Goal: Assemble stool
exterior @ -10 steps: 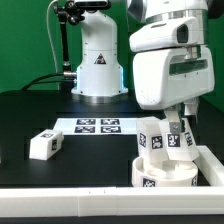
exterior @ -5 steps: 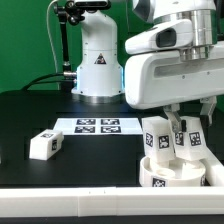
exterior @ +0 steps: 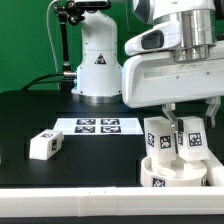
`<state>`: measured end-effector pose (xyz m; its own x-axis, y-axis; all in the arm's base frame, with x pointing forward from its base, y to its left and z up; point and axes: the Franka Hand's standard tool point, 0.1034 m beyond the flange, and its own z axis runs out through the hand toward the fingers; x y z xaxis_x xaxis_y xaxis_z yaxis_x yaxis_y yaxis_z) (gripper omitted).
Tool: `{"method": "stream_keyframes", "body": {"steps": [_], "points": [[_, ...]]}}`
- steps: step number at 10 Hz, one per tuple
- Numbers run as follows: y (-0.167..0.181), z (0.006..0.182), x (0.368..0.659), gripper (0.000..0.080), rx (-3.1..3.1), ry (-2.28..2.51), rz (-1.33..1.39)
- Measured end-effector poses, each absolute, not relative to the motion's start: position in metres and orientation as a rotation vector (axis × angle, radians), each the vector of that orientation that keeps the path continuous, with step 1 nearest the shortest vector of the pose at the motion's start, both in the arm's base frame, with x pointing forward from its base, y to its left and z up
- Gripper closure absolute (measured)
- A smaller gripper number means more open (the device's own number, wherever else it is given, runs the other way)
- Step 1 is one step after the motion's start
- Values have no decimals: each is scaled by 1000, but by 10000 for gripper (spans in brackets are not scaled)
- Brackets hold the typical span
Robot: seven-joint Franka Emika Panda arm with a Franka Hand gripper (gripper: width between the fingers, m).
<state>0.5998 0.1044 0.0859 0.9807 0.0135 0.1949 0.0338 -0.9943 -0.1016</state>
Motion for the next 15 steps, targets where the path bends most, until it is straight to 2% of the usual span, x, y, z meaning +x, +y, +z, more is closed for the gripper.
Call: {"method": "stream_keyframes", "body": {"steps": [9, 15], "points": [[110, 84, 597, 462, -2628, 1213, -136], [111, 84, 597, 462, -2387, 1590, -72]]}}
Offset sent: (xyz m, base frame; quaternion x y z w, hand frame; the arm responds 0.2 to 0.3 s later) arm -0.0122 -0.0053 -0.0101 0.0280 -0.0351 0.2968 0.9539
